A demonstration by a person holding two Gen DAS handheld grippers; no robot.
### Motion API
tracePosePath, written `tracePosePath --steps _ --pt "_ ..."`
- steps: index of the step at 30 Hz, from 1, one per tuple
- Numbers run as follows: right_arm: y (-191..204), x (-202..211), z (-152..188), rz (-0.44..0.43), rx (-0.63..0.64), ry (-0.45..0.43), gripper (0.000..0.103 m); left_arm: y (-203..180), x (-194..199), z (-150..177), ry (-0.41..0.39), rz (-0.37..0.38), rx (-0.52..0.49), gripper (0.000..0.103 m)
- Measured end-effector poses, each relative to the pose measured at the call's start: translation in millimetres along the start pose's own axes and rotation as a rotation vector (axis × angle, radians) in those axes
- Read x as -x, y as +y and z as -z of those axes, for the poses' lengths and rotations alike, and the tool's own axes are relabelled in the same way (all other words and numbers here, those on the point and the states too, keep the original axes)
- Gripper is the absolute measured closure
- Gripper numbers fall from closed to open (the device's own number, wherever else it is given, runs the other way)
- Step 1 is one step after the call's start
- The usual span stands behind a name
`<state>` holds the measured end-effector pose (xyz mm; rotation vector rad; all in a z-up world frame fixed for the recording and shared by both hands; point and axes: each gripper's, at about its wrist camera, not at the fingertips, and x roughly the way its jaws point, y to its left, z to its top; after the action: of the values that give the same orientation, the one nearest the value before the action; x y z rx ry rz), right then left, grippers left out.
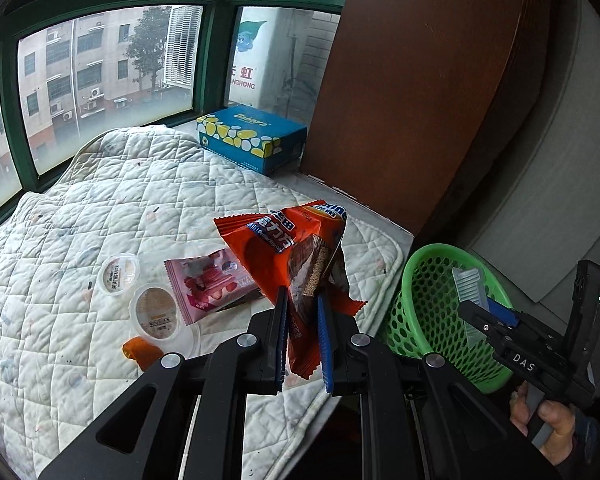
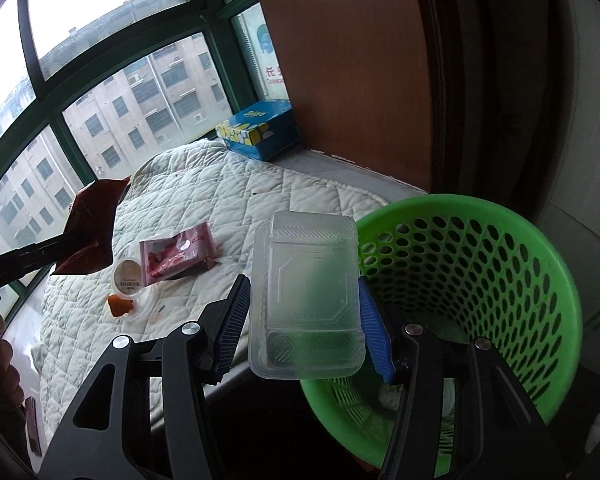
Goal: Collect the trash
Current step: 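Carry the clear box over the green basket and open the right gripper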
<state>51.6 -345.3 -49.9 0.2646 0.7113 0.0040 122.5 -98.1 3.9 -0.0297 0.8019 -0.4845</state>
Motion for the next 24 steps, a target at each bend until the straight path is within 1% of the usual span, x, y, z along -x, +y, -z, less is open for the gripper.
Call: tracePosePath --steps 10,14,16,22,24 --pt "-55 8 9 0.120 -0.071 0.006 0.048 -42 -14 -7 0.017 0.054 -0.064 0.090" --pt "-71 10 12 0.140 -0.093 0.011 0.048 -55 -21 -8 0.027 0.070 -0.086 0.090" --pt "-76 11 13 0.144 -0.106 0.008 0.043 -59 -23 -9 0.030 0.077 -0.095 0.090" --pt "-84 15 14 0.152 -0.122 -0.003 0.040 -68 -32 -11 0.042 0.093 -0.117 0.090" --pt "-85 19 14 0.154 -0.125 -0.011 0.038 -71 -35 -12 0.044 0.097 -0.121 0.090"
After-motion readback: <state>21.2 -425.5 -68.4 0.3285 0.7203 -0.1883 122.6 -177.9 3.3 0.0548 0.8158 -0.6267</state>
